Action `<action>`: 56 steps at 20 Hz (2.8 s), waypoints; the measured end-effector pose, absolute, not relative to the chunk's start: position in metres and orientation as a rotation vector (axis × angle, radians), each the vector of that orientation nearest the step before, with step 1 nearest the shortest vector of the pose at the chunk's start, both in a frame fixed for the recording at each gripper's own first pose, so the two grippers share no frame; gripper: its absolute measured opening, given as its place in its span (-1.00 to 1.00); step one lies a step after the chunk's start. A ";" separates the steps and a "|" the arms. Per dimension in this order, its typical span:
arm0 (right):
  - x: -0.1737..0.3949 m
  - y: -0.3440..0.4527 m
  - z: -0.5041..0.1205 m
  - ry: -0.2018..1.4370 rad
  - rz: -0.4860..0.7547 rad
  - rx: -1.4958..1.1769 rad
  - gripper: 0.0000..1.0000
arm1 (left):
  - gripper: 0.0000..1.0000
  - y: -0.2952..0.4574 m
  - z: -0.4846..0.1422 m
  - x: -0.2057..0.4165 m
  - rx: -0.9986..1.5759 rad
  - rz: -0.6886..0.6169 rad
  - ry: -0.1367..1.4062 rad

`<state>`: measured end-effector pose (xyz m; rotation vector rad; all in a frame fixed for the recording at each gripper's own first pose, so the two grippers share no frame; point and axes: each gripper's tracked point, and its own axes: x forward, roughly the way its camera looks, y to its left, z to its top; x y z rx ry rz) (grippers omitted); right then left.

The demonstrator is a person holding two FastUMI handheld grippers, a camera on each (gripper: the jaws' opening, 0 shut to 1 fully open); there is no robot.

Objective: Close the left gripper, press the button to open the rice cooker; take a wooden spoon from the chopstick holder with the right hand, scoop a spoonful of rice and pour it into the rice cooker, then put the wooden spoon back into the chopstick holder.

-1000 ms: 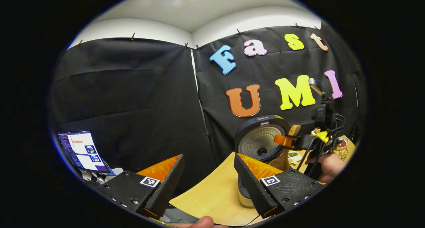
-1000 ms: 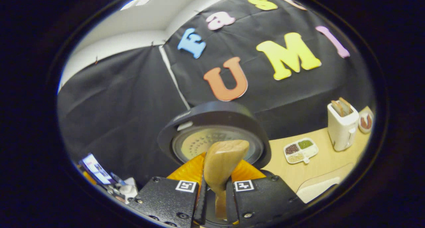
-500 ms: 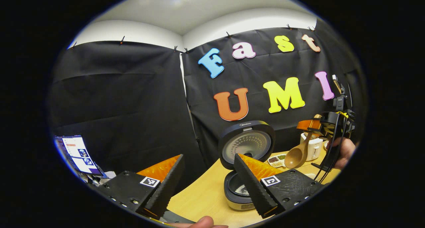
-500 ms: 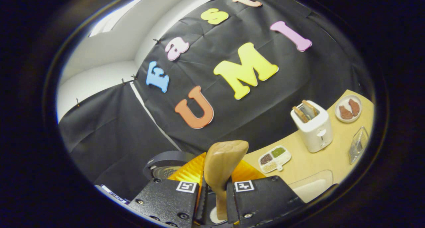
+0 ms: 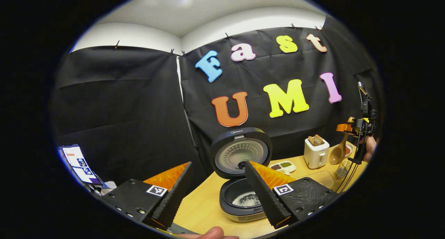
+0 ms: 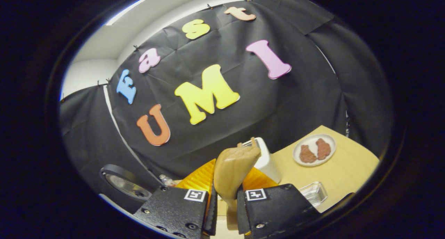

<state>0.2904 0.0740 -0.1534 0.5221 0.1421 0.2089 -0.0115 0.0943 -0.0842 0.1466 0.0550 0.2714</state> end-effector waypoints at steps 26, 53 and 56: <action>0.313 -0.022 -0.317 0.303 0.024 0.433 -0.43 | 0.92 0.029 -0.098 0.018 0.203 0.172 0.085; 0.099 0.051 -0.106 0.077 0.128 0.011 1.00 | 0.90 0.064 -0.034 0.077 0.144 0.144 0.019; 0.067 0.079 -0.099 0.109 0.199 0.026 0.94 | 0.82 0.071 -0.021 0.120 0.083 0.119 0.086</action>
